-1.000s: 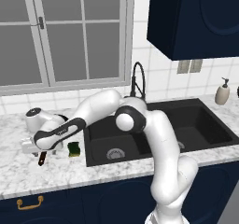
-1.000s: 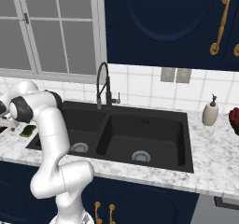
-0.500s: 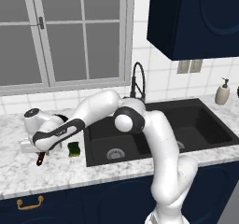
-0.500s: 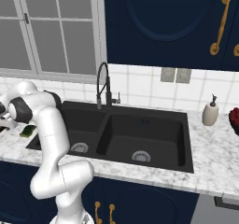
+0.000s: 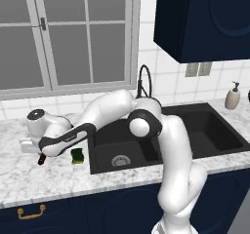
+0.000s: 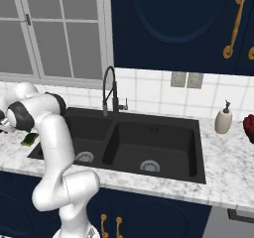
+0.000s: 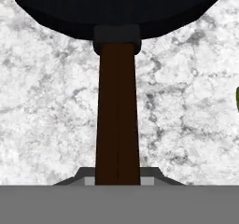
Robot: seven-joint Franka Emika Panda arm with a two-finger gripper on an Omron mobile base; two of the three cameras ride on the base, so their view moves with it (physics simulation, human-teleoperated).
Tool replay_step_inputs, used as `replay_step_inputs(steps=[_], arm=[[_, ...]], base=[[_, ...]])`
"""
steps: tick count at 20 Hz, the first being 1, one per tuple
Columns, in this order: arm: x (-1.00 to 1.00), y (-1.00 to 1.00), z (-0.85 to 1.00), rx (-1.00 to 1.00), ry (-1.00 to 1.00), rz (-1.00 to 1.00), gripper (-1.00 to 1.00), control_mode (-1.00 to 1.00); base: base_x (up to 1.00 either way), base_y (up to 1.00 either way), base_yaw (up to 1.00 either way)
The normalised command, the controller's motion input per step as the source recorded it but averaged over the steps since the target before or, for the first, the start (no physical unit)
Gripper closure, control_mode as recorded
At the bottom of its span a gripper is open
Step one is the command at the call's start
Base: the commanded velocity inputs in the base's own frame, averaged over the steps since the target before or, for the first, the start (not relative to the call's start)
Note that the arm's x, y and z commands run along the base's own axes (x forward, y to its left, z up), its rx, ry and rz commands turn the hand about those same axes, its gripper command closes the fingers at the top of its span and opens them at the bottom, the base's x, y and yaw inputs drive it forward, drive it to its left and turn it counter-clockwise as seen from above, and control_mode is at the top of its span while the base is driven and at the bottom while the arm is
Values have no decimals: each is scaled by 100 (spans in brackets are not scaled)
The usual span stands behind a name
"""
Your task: Pick the pan and sponge and place them into the sink. Then turn on the water.
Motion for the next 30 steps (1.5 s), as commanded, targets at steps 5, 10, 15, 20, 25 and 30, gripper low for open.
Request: replay_step_inputs(steps=[5,10,15,20,25,30], arm=[[-57,-37,75,20,-23,-17,100,-100],[-54,-78,55,25,-8,-31,100,-100],[-45,-70,56,20,0,-28,100,-100],[-21,-68,41,6,6,-13,100,-100],[-3,-79,17,0,4,0,100,-100],[1,-68,3,-1,5,6,100,-100]], base=[[0,0,0],[0,0,0],[0,0,0],[0,0,0],[0,0,0],[0,0,0]])
